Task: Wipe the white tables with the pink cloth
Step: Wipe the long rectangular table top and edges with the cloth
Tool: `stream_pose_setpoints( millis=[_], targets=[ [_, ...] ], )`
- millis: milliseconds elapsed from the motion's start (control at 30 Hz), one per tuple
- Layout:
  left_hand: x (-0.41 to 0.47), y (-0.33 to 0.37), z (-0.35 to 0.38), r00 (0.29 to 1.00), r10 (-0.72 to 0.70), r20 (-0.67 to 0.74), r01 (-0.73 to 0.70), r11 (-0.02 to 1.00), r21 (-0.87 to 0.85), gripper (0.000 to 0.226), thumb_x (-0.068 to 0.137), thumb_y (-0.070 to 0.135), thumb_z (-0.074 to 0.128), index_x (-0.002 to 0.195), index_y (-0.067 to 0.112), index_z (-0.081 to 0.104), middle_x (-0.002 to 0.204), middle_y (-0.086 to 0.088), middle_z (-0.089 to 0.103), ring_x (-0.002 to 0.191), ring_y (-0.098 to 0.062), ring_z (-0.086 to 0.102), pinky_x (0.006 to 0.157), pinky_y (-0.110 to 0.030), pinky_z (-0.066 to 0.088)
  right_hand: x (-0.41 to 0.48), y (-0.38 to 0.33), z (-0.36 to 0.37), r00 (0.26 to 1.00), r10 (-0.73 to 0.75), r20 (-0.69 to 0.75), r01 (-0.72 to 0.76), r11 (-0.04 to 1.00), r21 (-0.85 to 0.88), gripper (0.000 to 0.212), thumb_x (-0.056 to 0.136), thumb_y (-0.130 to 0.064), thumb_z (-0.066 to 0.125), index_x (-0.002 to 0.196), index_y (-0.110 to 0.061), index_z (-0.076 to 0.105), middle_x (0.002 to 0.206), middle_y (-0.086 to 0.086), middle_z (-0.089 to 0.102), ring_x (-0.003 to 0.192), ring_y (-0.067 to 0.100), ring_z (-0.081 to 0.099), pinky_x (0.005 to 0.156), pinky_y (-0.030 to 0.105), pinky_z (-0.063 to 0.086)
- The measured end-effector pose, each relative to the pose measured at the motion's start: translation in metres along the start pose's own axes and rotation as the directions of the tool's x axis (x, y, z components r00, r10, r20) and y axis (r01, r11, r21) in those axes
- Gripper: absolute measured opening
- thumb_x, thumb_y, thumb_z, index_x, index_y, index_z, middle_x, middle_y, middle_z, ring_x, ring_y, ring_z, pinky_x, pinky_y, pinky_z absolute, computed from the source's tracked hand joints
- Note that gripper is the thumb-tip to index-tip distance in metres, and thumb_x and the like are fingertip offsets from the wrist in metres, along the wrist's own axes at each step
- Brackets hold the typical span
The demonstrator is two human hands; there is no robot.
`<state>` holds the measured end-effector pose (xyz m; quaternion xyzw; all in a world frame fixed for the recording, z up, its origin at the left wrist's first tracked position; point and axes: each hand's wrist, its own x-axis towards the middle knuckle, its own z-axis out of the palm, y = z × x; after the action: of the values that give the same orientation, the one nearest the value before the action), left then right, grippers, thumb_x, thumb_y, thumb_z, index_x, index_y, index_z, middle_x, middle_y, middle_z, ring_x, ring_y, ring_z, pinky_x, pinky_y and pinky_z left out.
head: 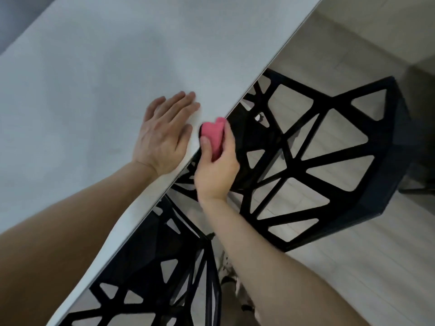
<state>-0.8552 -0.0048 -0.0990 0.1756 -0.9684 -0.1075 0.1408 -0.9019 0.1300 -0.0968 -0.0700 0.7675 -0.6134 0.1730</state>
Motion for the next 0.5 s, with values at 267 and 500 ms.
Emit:
stream_pose_setpoints(
  millis=[267,500],
  targets=[
    [0.001,-0.001,0.0,1.0,0.002,-0.012,-0.002,1.0,-0.001,0.046,0.109,0.02,0.048,0.153,0.015,0.059,0.168,-0.002,0.049,0.16,-0.023,0.04,0.128,-0.055,0.029,0.045,-0.006,0.019,0.972,-0.206,-0.116,0.2,0.978,-0.054,0.058,0.108,-0.008,0.061,0.163,-0.005,0.042,0.177,0.011,0.026,0.162,0.022,0.032,0.131,0.03,0.028],
    [0.003,0.005,-0.007,0.999,-0.018,0.026,0.019,1.0,-0.023,0.046,0.109,0.019,0.049,0.154,0.015,0.06,0.168,-0.003,0.049,0.16,-0.022,0.04,0.129,-0.055,0.028,0.008,0.013,0.014,0.973,-0.23,0.01,0.23,0.973,0.002,0.059,0.112,-0.018,0.059,0.166,-0.012,0.038,0.18,0.004,0.019,0.16,0.003,0.024,0.126,0.018,0.031]
  ],
)
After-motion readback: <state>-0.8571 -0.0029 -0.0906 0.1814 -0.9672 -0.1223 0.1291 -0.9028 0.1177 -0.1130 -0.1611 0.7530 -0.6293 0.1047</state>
